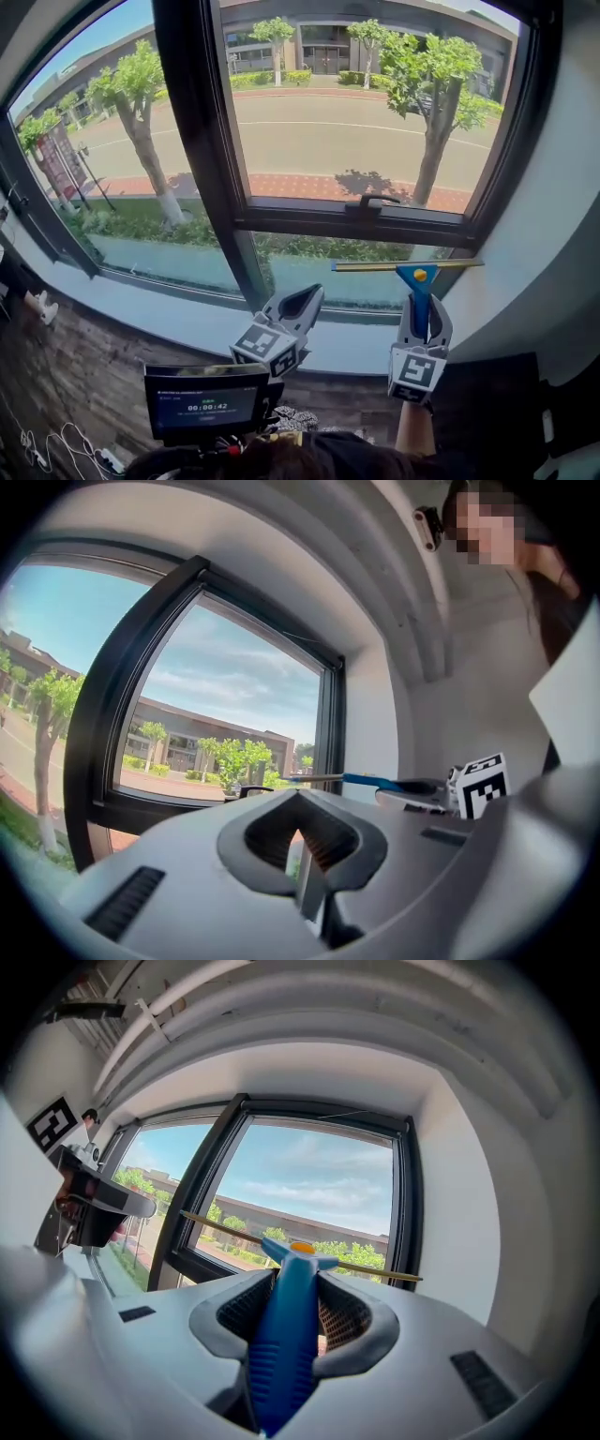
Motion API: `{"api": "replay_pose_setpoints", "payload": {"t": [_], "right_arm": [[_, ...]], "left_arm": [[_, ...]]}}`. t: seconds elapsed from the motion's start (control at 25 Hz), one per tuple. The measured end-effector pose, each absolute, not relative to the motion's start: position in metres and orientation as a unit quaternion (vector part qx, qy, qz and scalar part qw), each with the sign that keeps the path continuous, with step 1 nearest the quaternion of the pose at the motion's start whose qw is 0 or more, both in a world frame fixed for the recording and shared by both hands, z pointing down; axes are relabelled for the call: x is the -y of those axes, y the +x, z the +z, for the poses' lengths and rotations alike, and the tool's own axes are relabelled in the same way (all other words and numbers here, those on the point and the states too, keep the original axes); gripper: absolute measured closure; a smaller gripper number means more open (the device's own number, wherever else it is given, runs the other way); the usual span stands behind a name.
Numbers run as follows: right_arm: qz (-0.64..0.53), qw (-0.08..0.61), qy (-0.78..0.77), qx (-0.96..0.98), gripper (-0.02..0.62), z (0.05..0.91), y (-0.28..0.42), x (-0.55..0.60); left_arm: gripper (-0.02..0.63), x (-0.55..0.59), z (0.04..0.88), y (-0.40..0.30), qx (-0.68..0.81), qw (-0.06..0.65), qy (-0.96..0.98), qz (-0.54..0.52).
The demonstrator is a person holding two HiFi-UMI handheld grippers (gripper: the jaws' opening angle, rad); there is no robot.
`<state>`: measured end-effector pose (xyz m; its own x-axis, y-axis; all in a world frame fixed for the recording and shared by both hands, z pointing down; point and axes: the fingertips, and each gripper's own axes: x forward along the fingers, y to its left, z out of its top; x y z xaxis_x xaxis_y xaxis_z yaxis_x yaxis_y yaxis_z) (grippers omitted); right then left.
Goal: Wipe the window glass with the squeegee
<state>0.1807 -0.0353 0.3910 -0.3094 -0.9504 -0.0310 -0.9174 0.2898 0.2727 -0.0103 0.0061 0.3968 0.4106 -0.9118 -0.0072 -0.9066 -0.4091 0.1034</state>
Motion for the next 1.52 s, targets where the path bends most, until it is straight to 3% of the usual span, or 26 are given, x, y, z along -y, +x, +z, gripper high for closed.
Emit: {"api": "replay_pose_setpoints", "payload": {"t": [0.48,1.52], "right_arm": [[-0.106,0.017,0.573,0.812,0.453,0.372,0.212,-0.016],[-0.160,0.010,0.568,0.807,0.453,0.324,0.169,-0.041]], "left_arm": [[0.604,-0.052,0.380,0.023,0.529,0.043,0.847,-0.003],[0.604,-0.077,0.364,-0.038,0.557,0.025,0.830,-0.024]]}}
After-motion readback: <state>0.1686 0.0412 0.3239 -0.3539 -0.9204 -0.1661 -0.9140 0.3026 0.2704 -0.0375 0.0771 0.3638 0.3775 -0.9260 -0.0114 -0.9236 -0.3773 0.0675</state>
